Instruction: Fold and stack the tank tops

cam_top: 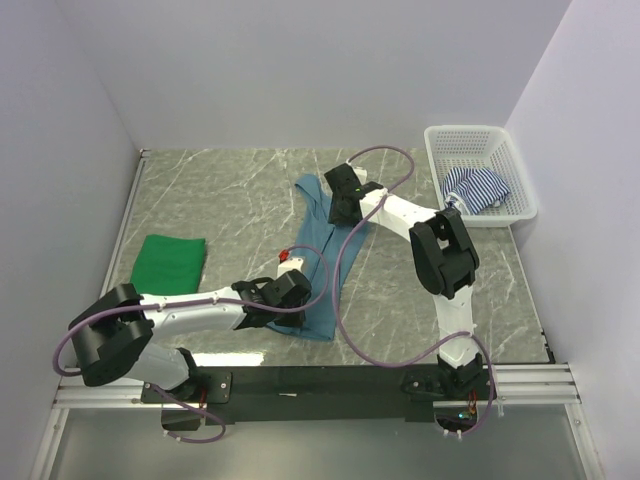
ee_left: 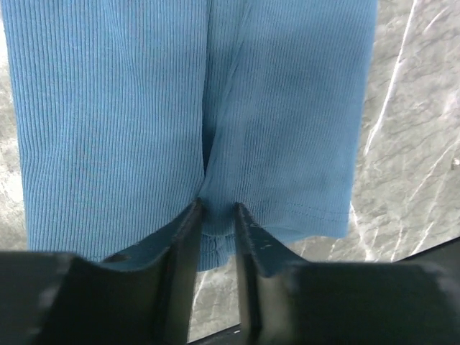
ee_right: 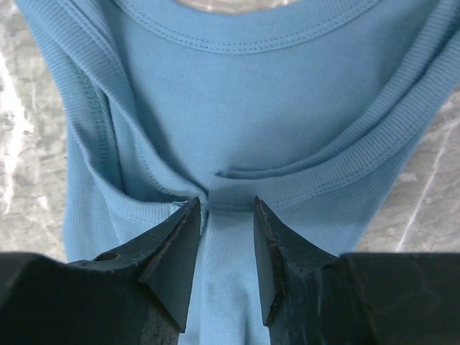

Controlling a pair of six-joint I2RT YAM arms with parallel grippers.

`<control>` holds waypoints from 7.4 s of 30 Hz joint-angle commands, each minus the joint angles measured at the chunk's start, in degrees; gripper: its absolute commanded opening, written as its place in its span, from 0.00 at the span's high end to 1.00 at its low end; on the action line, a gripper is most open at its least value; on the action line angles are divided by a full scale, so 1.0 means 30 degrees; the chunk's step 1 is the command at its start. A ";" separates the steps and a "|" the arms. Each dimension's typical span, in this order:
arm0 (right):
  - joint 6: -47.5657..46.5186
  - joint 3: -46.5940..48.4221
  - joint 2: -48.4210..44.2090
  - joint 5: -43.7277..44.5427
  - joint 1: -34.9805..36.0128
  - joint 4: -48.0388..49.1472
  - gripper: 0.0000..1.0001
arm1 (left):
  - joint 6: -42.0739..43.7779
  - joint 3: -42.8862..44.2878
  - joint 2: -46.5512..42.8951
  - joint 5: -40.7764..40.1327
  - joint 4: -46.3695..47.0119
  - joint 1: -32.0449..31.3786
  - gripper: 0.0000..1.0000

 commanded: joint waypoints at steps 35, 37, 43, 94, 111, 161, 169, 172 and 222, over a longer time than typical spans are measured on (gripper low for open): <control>-0.0609 0.0243 -0.1301 0.2187 -0.0183 -0.0614 1.00 | -0.2733 0.0644 -0.4916 -0.0550 -0.0990 -0.3316 0.99; -0.0727 0.0361 -0.1183 0.2099 -0.0154 -0.0527 1.00 | -0.3025 0.0352 -0.5415 -0.0960 -0.1489 -0.3287 0.99; -0.1020 0.1064 -0.0364 0.1747 0.0021 -0.0410 1.00 | -0.3203 -0.0907 -0.5095 -0.1256 -0.1639 -0.2586 0.99; -0.0785 -0.4384 -0.3645 -0.0444 -0.2320 0.2780 0.50 | -0.0831 0.2137 -0.3428 -0.0964 -0.1556 -0.2933 0.65; 0.0064 -0.2685 -0.0304 -0.1534 -0.3083 0.3428 0.61 | -0.0097 0.2518 0.3106 0.0123 0.1233 -0.4429 0.64; 0.2374 -1.8088 -1.6206 -0.1534 0.1307 0.3926 0.41 | -0.5282 -0.4070 -0.8286 -0.2457 -0.0087 -0.0825 0.54; 0.6414 -2.2927 -2.2240 -0.1945 0.5112 0.3810 0.41 | -0.5050 -0.6154 -0.9314 -0.0933 0.3020 -0.0855 0.50; 0.7616 -2.3251 -2.3385 -0.1214 0.6229 0.3341 0.41 | -0.4727 -0.6066 -0.8612 -0.0933 0.3459 -0.0825 0.49; 1.6054 -2.4924 -2.6264 0.1739 1.5635 -0.1340 1.00 | -0.8622 -0.5830 -0.7993 -0.1722 0.1088 -0.4926 0.99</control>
